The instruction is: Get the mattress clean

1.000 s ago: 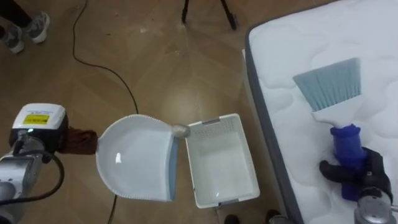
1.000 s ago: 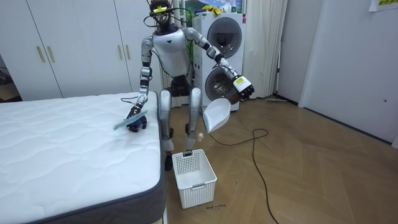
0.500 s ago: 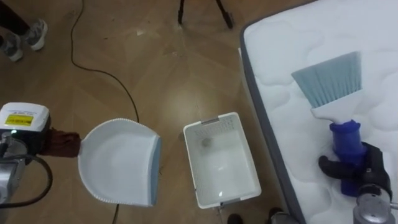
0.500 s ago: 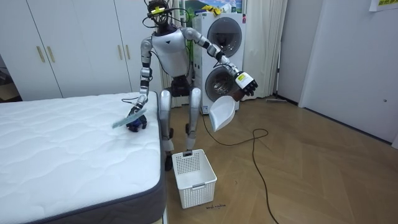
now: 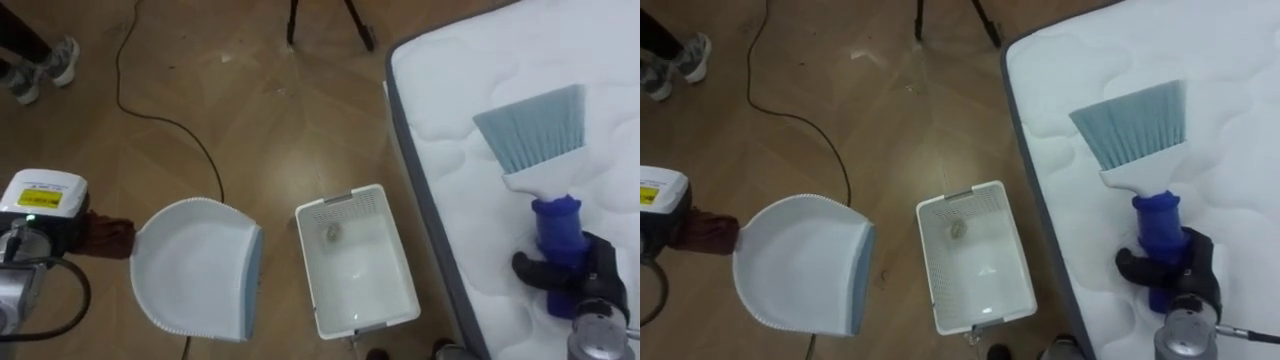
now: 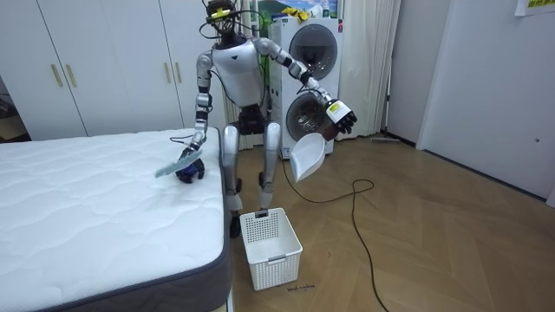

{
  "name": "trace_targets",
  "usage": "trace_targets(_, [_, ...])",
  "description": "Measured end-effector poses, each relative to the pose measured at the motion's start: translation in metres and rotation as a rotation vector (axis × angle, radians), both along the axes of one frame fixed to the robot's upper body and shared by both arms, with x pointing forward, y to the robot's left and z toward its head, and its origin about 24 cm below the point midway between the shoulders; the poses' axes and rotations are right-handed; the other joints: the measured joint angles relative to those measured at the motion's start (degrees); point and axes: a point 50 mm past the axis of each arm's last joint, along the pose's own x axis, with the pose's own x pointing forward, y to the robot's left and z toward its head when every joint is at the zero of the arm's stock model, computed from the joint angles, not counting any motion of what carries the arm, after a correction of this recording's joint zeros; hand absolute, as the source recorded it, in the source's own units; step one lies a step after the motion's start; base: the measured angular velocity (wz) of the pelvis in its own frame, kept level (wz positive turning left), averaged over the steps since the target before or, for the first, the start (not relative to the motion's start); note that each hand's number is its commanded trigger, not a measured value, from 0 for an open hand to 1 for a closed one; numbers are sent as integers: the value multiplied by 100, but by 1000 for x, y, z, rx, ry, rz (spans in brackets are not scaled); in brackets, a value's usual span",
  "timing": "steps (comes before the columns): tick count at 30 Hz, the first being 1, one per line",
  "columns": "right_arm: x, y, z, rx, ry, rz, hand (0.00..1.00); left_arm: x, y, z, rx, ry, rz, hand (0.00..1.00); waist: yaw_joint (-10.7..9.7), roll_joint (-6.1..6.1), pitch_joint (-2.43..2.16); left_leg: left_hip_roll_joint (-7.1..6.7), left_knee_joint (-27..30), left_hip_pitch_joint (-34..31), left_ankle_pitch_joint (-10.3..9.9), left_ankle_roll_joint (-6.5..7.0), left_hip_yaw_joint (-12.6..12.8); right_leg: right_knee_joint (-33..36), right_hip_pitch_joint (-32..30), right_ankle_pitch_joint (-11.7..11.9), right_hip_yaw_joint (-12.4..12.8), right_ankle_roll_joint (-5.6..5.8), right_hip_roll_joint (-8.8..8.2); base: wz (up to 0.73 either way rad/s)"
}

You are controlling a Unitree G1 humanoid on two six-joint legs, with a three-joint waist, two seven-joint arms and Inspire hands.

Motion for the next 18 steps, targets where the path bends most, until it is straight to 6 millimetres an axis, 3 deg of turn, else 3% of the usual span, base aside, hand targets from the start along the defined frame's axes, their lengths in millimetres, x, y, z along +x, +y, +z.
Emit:
trace_targets(4, [-8,-1,-7,33,31,-17,0,2,-5,1,-96,-25,14,100,55,-94,-5,55,-109,284,-11,13,12,-192,298,16,17,14,69,-6])
trace_targets(7, [-21,-2,-15,47,85,-14,0,1,-13,0,-198,-58,21,100,146,-244,-39,117,-217,529,-11,13,73,-404,516,60,92,-1,160,-17])
trace_targets(10, [-36,-1,-23,55,139,-23,0,-1,-29,-4,-316,-86,3,100,361,-429,-100,209,-456,793,-11,13,302,-547,649,127,305,-13,274,-45])
trace_targets(12, [-40,-1,-26,56,167,-28,0,-9,-37,-11,-411,-69,17,100,373,-480,-126,262,-540,955,-16,14,434,-689,789,192,431,-10,354,-45])
trace_targets(13, [-45,-1,-29,63,185,-35,0,-12,-43,-12,-489,-71,27,100,405,-567,-124,272,-553,1039,-19,9,508,-695,831,194,544,-9,375,-43])
trace_targets(16, [-53,0,-33,94,215,-67,0,-10,-61,-11,-696,-84,33,100,427,-667,-140,353,-560,1242,-124,17,629,-794,976,230,674,-7,468,-39])
trace_targets(18, [-54,1,-33,100,212,-63,0,-11,-69,-15,-824,-101,64,100,471,-733,-168,409,-668,1510,-198,25,924,-778,1061,237,838,-6,541,-68])
